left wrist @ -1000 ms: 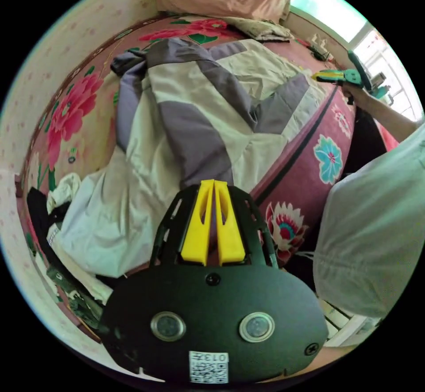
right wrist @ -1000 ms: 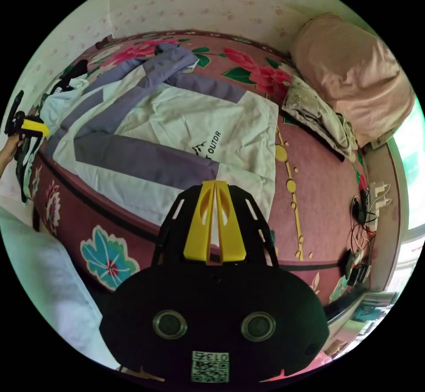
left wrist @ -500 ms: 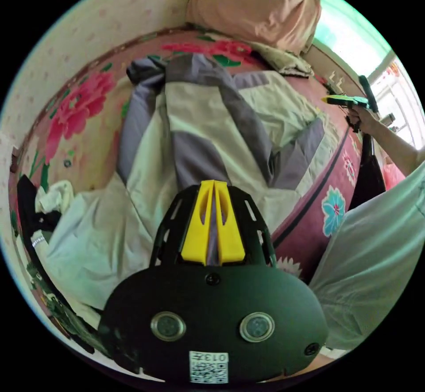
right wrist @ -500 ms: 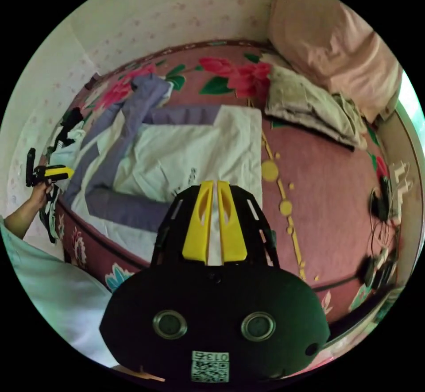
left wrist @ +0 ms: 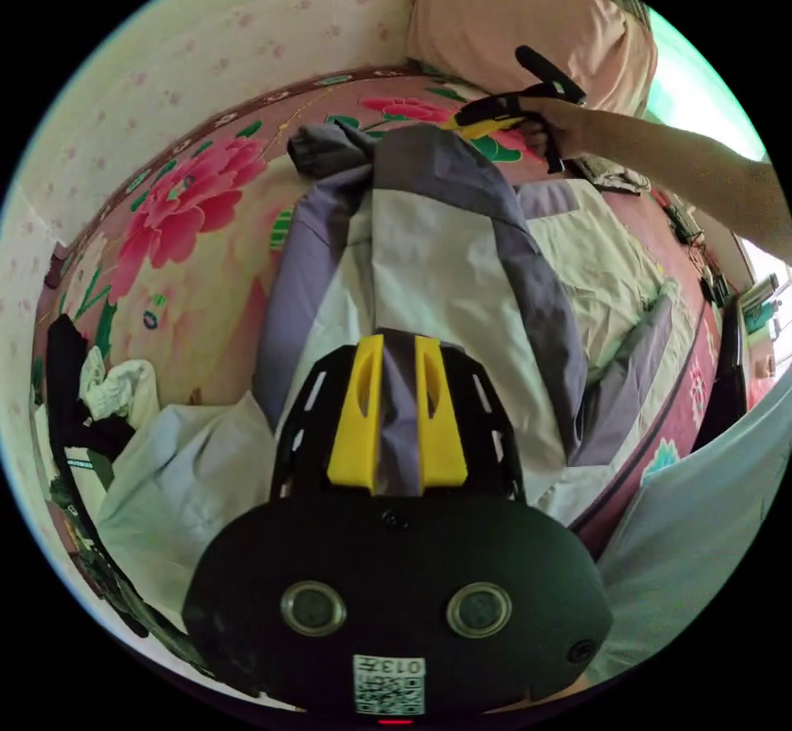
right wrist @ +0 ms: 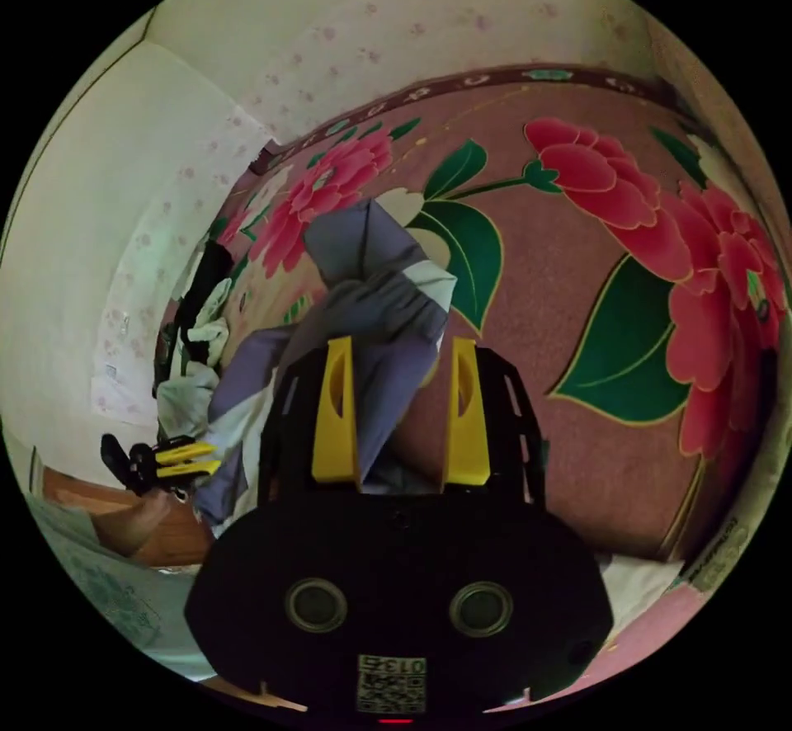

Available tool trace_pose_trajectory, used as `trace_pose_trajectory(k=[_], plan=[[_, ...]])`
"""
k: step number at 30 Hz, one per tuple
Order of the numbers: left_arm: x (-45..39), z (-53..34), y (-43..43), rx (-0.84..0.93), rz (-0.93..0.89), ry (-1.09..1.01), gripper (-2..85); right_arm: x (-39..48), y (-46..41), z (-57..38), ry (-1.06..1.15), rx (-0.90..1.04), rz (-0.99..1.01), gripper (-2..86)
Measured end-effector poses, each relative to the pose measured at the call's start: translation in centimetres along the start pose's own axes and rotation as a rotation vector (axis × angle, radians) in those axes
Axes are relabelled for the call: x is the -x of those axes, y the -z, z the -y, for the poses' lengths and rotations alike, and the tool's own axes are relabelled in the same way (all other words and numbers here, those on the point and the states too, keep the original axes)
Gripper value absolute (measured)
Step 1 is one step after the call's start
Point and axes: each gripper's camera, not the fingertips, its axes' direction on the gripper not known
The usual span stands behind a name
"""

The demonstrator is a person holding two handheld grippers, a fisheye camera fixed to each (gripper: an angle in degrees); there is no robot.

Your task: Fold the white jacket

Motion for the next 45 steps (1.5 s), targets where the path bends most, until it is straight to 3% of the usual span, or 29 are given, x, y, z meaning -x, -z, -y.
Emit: trace_pose_trajectory(k=[3, 7, 10, 14, 18, 22, 26, 29, 32, 35, 38, 40, 42, 45], plan=[[0.7, 0.1, -4.9, 0.152, -0.097, 0.003, 14.0, -2.4, -3.2, 2.4, -0.084, 0.116, 0.038, 14.6], [0.0, -0.4, -6.7, 0.181, -0.078, -0.013, 12.7, -3.2, -4.2, 3.1, -0.144, 0.207, 0.134, 8.5], [-0.5, -1.0, -6.7, 0.194, -0.111, -0.021, 4.9, 0.2, 0.6, 3.2, 0.037, 0.040, 0.230, 7.3], [-1.3, -2.9, -5.5, 0.130, -0.125, 0.016, 0.7, 9.2, 10.7, -0.3, 0.490, -0.114, 0.190, 6.9], [-5.7, -5.0, -1.4, 0.018, 0.062, -0.093, 0.0, 18.4, 21.2, -10.6, 0.941, -0.198, 0.079, 6.7], [-11.5, -9.0, 1.3, -0.050, 0.275, -0.245, -0.1, 22.9, 24.9, -21.6, 1.085, -0.112, -0.177, 6.3], [-17.8, -13.5, 1.0, -0.020, 0.360, -0.397, 0.0, 21.8, 22.0, -34.0, 0.954, 0.046, -0.566, 5.1], [-22.1, -15.3, -1.7, 0.042, 0.374, -0.530, 0.1, 18.0, 18.0, -41.5, 0.729, 0.083, -0.659, 4.1], [-26.1, -16.3, -6.6, 0.234, 0.442, -0.683, 0.2, 14.0, 12.9, -46.8, 0.516, 0.263, -0.822, 4.7], [-28.0, -17.6, -8.4, 0.309, 0.469, -0.744, 0.2, 10.1, 12.4, -49.6, 0.221, 0.387, -0.667, 4.7], [-28.1, -18.6, -6.0, 0.313, 0.461, -0.719, -0.1, 8.2, 18.3, -51.7, -0.039, 0.232, -0.546, 6.6], [-27.6, -19.3, -3.8, 0.265, 0.457, -0.645, -0.2, 7.9, 22.1, -53.3, -0.166, 0.079, -0.423, 9.5], [-27.1, -19.3, -0.3, 0.103, 0.441, -0.526, -0.3, 8.7, 24.2, -54.7, -0.259, -0.093, -0.214, 12.0], [-27.6, -17.9, 0.4, -0.060, 0.521, -0.475, -0.3, 11.0, 21.6, -53.9, -0.260, -0.101, -0.120, 12.6]])
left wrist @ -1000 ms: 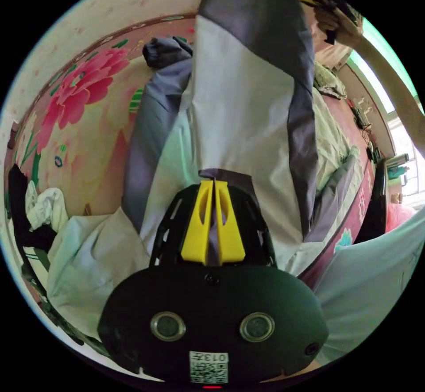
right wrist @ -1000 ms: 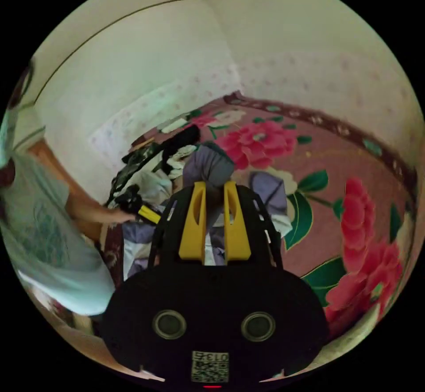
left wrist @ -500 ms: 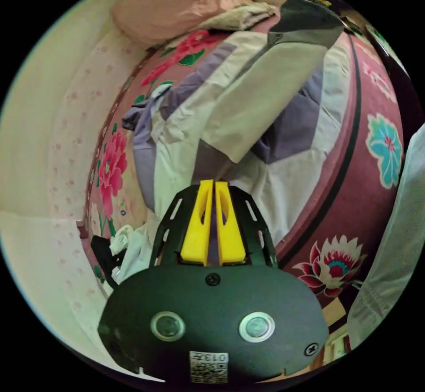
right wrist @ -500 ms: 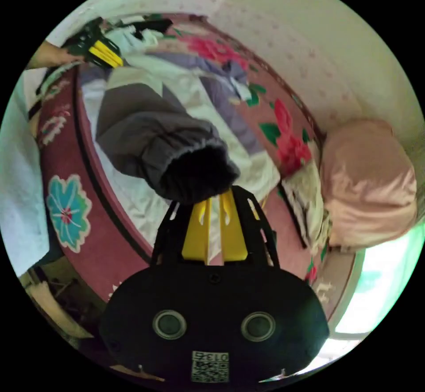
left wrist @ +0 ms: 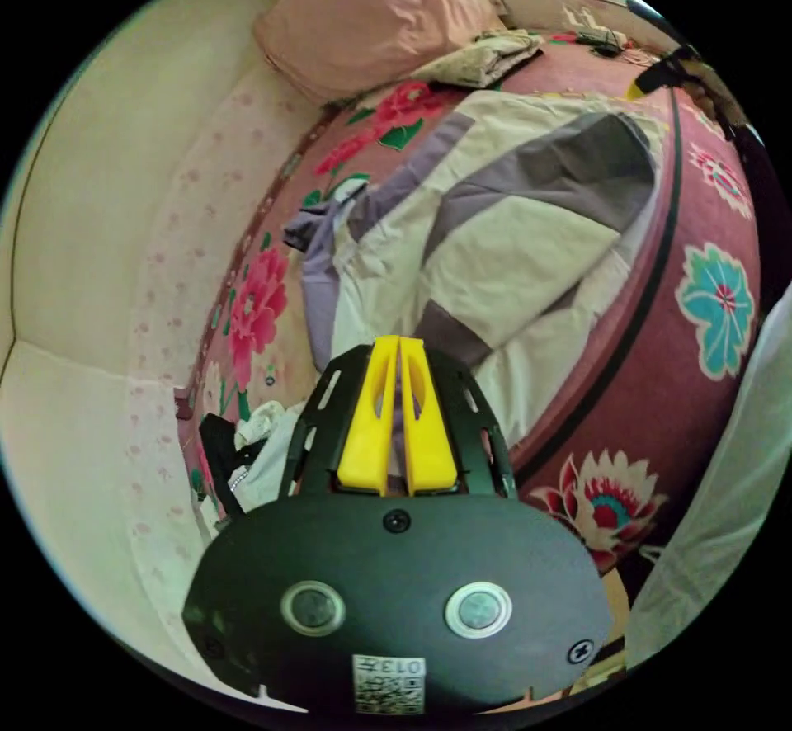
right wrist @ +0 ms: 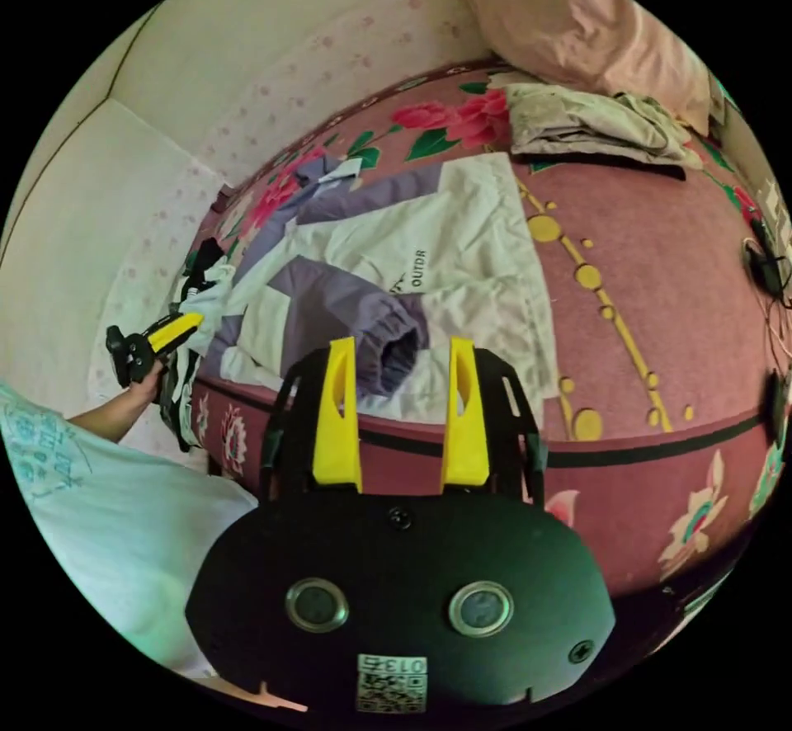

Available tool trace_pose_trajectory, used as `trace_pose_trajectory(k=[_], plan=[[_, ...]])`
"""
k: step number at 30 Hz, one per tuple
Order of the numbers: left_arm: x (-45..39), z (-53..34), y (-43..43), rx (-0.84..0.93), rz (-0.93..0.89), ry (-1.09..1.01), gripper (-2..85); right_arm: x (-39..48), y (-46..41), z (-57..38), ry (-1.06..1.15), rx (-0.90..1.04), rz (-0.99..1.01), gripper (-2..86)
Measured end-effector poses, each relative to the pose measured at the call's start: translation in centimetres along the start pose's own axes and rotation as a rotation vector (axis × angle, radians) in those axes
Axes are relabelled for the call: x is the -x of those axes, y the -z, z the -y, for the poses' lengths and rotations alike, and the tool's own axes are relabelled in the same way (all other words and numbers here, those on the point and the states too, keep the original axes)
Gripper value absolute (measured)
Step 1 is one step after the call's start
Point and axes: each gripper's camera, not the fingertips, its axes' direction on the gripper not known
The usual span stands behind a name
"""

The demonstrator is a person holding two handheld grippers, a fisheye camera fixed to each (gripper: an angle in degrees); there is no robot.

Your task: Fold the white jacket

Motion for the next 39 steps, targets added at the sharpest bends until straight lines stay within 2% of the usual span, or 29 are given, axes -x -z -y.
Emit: trace_pose_trajectory(k=[2, 4, 6, 8, 10, 12, 15, 17, 18, 21, 23, 25, 27, 29, 31, 33, 34, 35, 37, 39], plan=[[-0.5, 1.7, -2.0, 0.040, 0.026, 0.007, -0.3, 1.3, -3.1, 0.6, 0.003, 0.085, 0.014, 7.8], [-1.5, 3.1, -5.0, 0.108, -0.039, -0.018, -0.4, 1.9, -6.0, 1.2, 0.014, 0.185, 0.025, 4.1], [-2.5, 3.8, -9.3, 0.298, -0.140, -0.029, -0.4, 2.7, -6.5, 1.8, 0.058, 0.187, -0.082, 2.8], [-2.5, 3.5, -10.6, 0.318, -0.200, -0.001, -0.4, 3.1, -5.7, 2.2, 0.093, 0.178, -0.191, 2.4], [-2.7, 3.3, -11.0, 0.306, -0.220, 0.010, -0.4, 3.9, -6.2, 2.3, 0.168, 0.210, -0.266, 2.5], [-3.2, 3.2, -10.6, 0.290, -0.162, -0.021, -0.4, 5.4, -8.4, 1.5, 0.294, 0.261, -0.336, 3.1], [-3.0, 3.3, -9.7, 0.302, -0.096, -0.090, -0.4, 6.7, -8.2, 1.4, 0.353, 0.254, -0.355, 4.8], [-0.3, 2.8, -7.9, 0.240, -0.081, 0.041, -0.4, 7.2, -6.5, 1.9, 0.322, 0.252, -0.374, 6.1], [2.0, 2.1, -6.6, 0.195, -0.104, 0.170, -0.4, 7.6, -4.3, 1.9, 0.298, 0.167, -0.395, 6.3], [6.3, 0.0, -4.4, 0.105, -0.139, 0.362, -0.4, 9.0, 0.5, 1.4, 0.263, -0.002, -0.499, 6.2], [7.2, 0.2, -4.1, 0.079, -0.143, 0.371, -0.4, 11.1, 1.5, 1.7, 0.301, -0.065, -0.529, 5.8], [7.2, 1.4, -5.2, 0.114, -0.173, 0.332, -0.3, 13.9, 0.8, 2.5, 0.375, -0.098, -0.474, 4.9], [7.1, 2.3, -8.6, 0.226, -0.224, 0.325, -0.3, 17.1, -3.1, 3.8, 0.472, -0.024, -0.461, 3.6], [6.9, 1.9, -11.8, 0.338, -0.314, 0.331, -0.3, 17.5, -7.2, 4.7, 0.467, 0.073, -0.485, 3.0], [7.5, 1.3, -11.7, 0.281, -0.309, 0.322, -0.3, 16.5, -11.6, 5.1, 0.455, 0.252, -0.442, 2.3], [8.9, 1.5, -11.5, 0.307, -0.337, 0.280, -0.2, 15.8, -11.8, 5.9, 0.430, 0.203, -0.374, 1.3], [9.6, 1.5, -11.3, 0.311, -0.344, 0.290, -0.2, 15.7, -11.8, 6.6, 0.422, 0.257, -0.348, 1.2], [11.7, 0.9, -10.5, 0.273, -0.351, 0.367, -0.1, 15.6, -10.5, 8.1, 0.395, 0.274, -0.290, 1.0], [16.0, -0.6, -8.4, 0.122, -0.358, 0.516, 0.2, 15.9, -6.3, 10.0, 0.397, 0.080, -0.239, 1.2], [21.3, -0.7, -8.7, 0.066, -0.217, 0.592, 1.0, 15.7, -3.5, 13.8, 0.419, -0.042, -0.340, 2.5]])
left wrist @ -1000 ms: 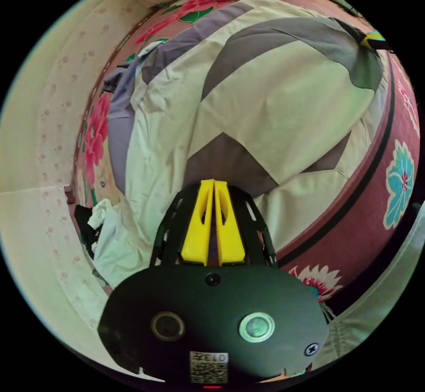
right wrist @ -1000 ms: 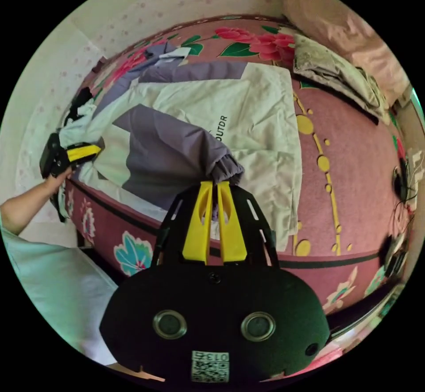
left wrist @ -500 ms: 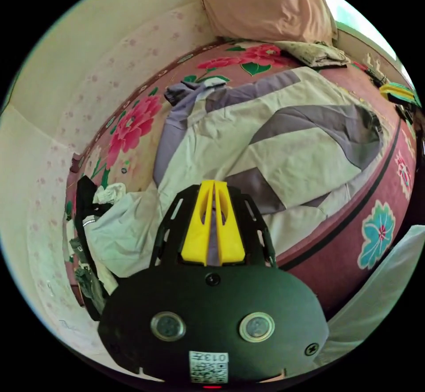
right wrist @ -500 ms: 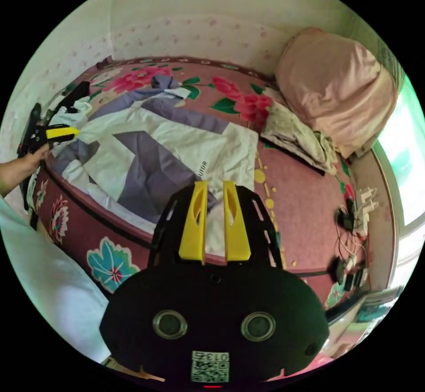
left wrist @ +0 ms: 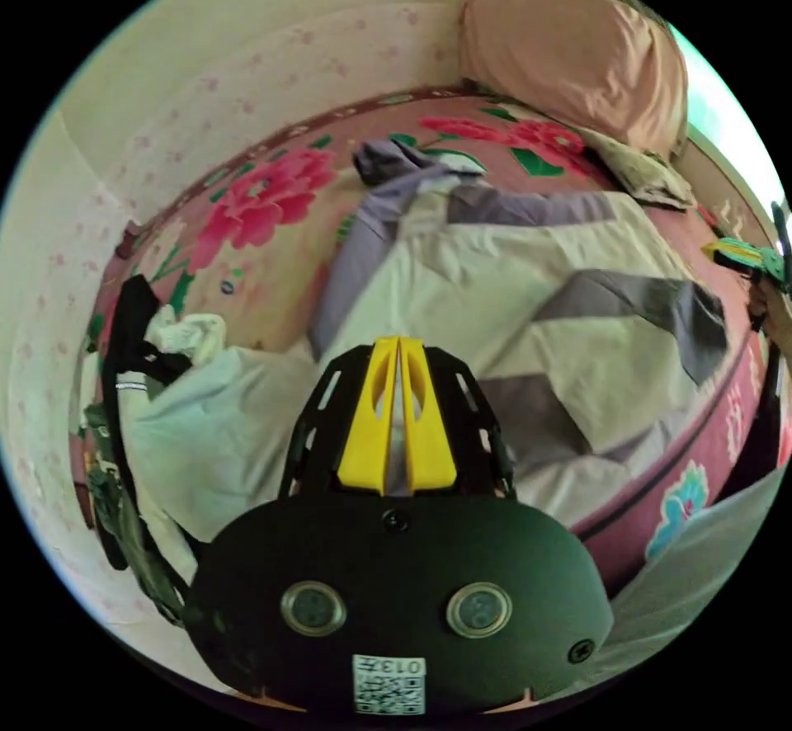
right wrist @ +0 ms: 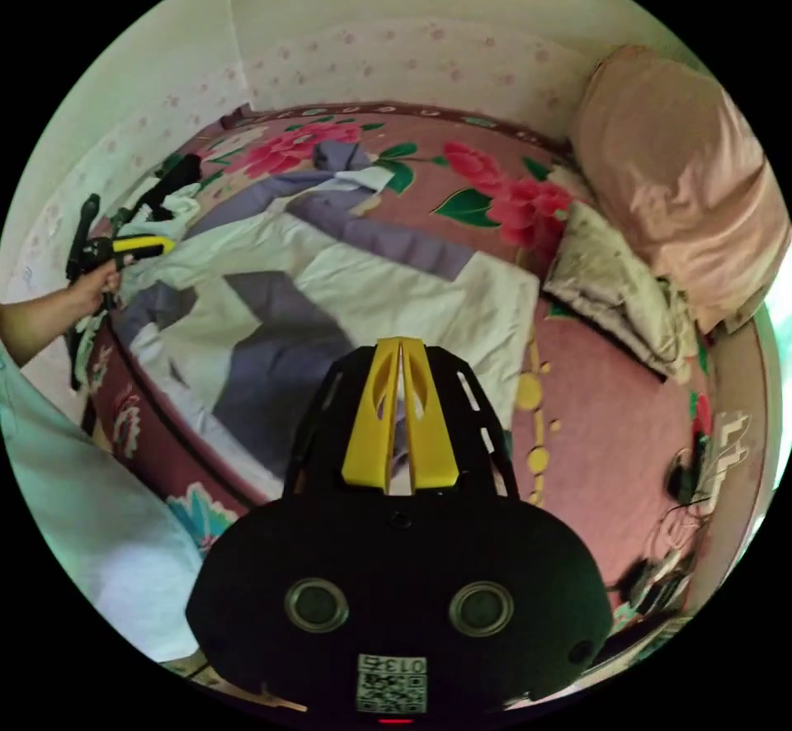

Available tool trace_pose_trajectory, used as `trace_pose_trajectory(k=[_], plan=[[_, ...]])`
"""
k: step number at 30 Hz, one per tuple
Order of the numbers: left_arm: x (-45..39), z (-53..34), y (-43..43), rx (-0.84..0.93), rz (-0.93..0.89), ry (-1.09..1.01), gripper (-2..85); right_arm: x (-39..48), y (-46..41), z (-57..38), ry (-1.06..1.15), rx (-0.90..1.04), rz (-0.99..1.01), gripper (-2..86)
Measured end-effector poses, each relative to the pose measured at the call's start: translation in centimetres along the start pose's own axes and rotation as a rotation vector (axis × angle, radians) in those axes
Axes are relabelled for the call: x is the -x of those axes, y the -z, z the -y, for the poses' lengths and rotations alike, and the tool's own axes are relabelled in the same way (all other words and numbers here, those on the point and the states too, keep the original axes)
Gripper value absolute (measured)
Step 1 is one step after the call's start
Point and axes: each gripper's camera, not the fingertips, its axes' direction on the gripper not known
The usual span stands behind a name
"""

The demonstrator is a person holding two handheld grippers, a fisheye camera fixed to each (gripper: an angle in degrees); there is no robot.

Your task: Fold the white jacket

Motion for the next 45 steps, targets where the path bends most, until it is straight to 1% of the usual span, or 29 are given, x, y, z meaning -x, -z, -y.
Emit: trace_pose_trajectory(k=[2, 4, 5, 6, 7, 8, 10, 13, 15, 16, 17, 18, 19, 20, 21, 22, 25, 27, 28, 30, 32, 33, 35, 37, 39, 40, 42, 44, 45], plan=[[2.5, 3.6, -1.3, -0.010, 0.031, -0.043, 2.7, -2.0, -0.8, 3.1, 0.058, 0.003, -0.023, 4.9], [4.6, 7.6, -3.0, -0.009, 0.039, -0.055, 6.0, -3.8, -2.7, 6.7, 0.118, 0.075, 0.036, 6.9], [6.0, 10.2, -4.2, -0.015, 0.008, -0.045, 9.2, -4.5, -3.9, 8.9, 0.164, 0.105, 0.029, 8.0], [7.1, 12.8, -5.5, -0.013, -0.066, -0.044, 13.2, -5.0, -5.3, 11.0, 0.215, 0.122, -0.011, 9.4], [7.5, 14.1, -6.3, 0.002, -0.098, -0.046, 14.1, -5.2, -6.1, 12.0, 0.238, 0.138, -0.028, 9.6], [8.1, 16.4, -7.9, 0.053, -0.140, -0.061, 16.0, -5.7, -7.9, 13.9, 0.283, 0.182, -0.035, 10.1], [8.4, 19.4, -10.2, 0.127, -0.197, -0.107, 16.5, -6.0, -10.2, 16.6, 0.354, 0.246, -0.023, 10.4], [8.2, 22.4, -13.4, 0.251, -0.242, -0.181, 15.6, -5.1, -13.8, 19.9, 0.519, 0.343, -0.081, 11.1], [8.0, 23.4, -15.8, 0.356, -0.298, -0.193, 13.9, -3.9, -16.9, 21.5, 0.644, 0.451, -0.167, 11.2], [8.0, 23.5, -16.3, 0.378, -0.321, -0.185, 13.0, -3.6, -17.7, 21.7, 0.669, 0.481, -0.179, 10.4], [8.3, 23.8, -16.1, 0.370, -0.307, -0.155, 11.1, -3.1, -19.1, 22.0, 0.703, 0.534, -0.182, 8.8], [8.6, 24.1, -15.8, 0.367, -0.327, -0.147, 5.3, -2.7, -19.2, 22.7, 0.712, 0.550, -0.103, 7.1], [8.6, 24.3, -15.6, 0.370, -0.382, -0.164, 2.4, -2.8, -19.3, 23.2, 0.683, 0.577, -0.071, 6.2], [8.8, 24.5, -14.9, 0.381, -0.412, -0.158, 1.6, -3.2, -19.4, 24.1, 0.600, 0.607, -0.019, 3.9], [9.0, 24.6, -13.3, 0.334, -0.399, -0.163, 1.0, -3.2, -19.3, 24.6, 0.552, 0.632, -0.017, 2.3], [9.2, 24.6, -12.4, 0.312, -0.399, -0.164, 0.8, -2.9, -19.0, 24.7, 0.557, 0.633, -0.026, 2.0], [10.1, 23.8, -5.9, 0.164, -0.416, -0.218, 0.2, 0.0, -16.2, 24.2, 0.636, 0.571, -0.161, 0.9], [10.5, 21.7, 0.9, 0.025, -0.405, -0.271, 0.0, 2.0, -11.2, 22.8, 0.630, 0.437, -0.243, 0.7], [10.5, 20.9, 2.7, -0.007, -0.399, -0.290, 0.0, 2.5, -9.8, 22.2, 0.622, 0.400, -0.263, 0.6], [9.2, 16.9, 9.1, -0.106, -0.332, -0.383, 0.0, 4.5, -4.1, 18.8, 0.571, 0.253, -0.319, 0.6], [7.6, 13.4, 12.5, -0.129, -0.254, -0.443, 0.0, 6.6, -0.6, 15.4, 0.553, 0.158, -0.361, 0.6], [6.5, 10.9, 14.1, -0.133, -0.225, -0.442, 0.1, 8.4, 1.0, 13.0, 0.539, 0.108, -0.408, 0.7], [4.2, 7.3, 15.7, -0.126, -0.162, -0.475, 0.1, 11.2, 2.1, 9.6, 0.510, 0.085, -0.486, 0.8], [1.7, 4.1, 16.4, -0.102, -0.095, -0.483, 0.2, 13.9, 2.0, 6.4, 0.471, 0.085, -0.576, 0.9], [-1.9, 0.6, 15.2, -0.039, -0.027, -0.547, 0.2, 16.6, 0.1, 2.6, 0.406, 0.098, -0.657, 1.0], [-2.7, -0.1, 14.5, -0.017, -0.015, -0.556, 0.2, 17.0, -0.7, 1.8, 0.388, 0.114, -0.658, 1.1], [-4.9, -2.0, 10.9, 0.081, -0.032, -0.532, 0.3, 17.7, -5.1, -1.0, 0.359, 0.239, -0.615, 1.4], [-6.1, -2.6, 8.9, 0.151, -0.066, -0.530, 0.3, 18.0, -7.7, -2.8, 0.392, 0.336, -0.588, 1.5], [-6.7, -2.5, 8.9, 0.170, -0.058, -0.553, 0.4, 18.2, -7.7, -3.3, 0.424, 0.347, -0.589, 1.5]])
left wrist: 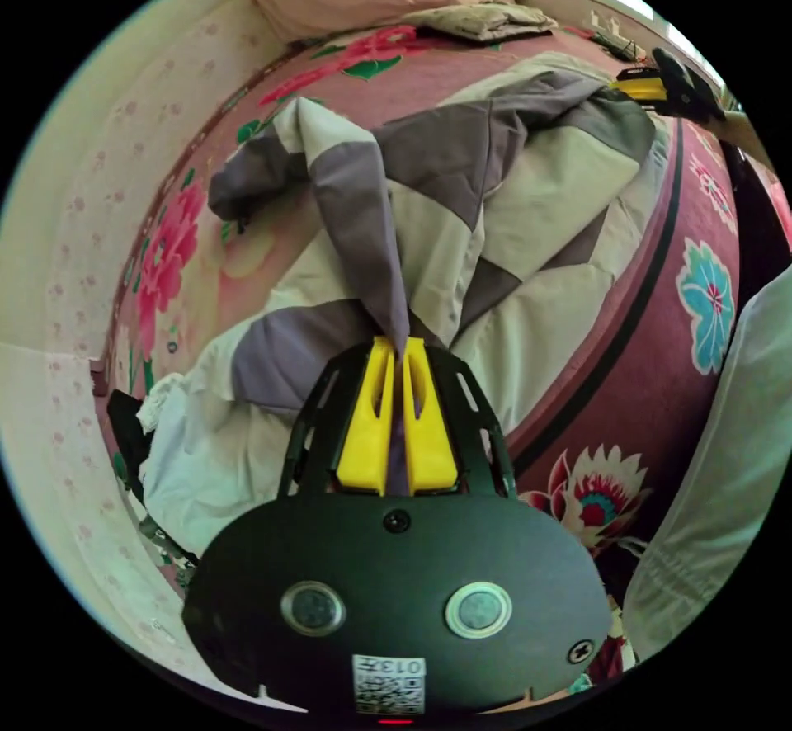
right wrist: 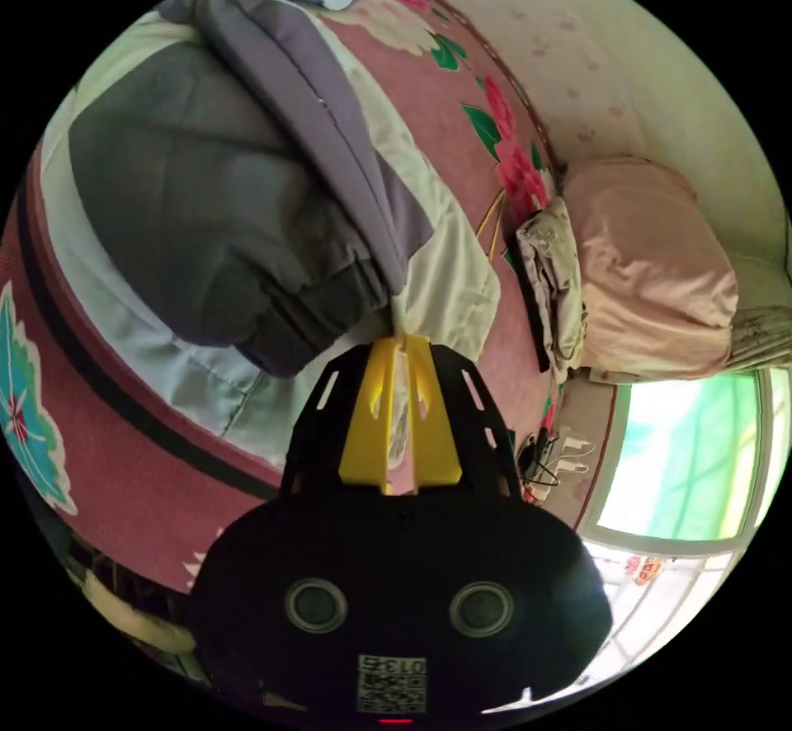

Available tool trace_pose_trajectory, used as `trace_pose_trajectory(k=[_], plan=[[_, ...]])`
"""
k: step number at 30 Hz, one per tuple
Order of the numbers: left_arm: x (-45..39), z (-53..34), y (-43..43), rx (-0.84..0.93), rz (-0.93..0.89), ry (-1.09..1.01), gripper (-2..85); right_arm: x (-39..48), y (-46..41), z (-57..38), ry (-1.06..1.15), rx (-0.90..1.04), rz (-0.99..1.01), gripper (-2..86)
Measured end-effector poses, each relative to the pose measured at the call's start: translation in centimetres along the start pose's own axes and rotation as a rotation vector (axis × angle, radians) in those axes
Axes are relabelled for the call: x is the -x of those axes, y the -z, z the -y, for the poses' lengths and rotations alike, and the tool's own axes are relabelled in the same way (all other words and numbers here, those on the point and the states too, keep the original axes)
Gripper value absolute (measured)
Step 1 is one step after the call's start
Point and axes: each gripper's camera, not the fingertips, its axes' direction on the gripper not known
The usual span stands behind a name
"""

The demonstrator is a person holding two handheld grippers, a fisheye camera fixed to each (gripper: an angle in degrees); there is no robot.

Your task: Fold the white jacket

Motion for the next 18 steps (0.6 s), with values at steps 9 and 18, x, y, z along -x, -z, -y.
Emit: trace_pose_trajectory(k=[9, 18], plan=[[7.7, -5.9, 7.9, -0.143, -0.094, 0.249, 0.2, -7.8, 6.2, -5.6, -0.295, -0.126, 0.105, 0.3], [16.3, -5.0, 0.3, -0.018, -0.272, 0.606, 0.0, -4.6, 1.3, 0.1, -0.343, -0.109, 0.270, 0.0]])
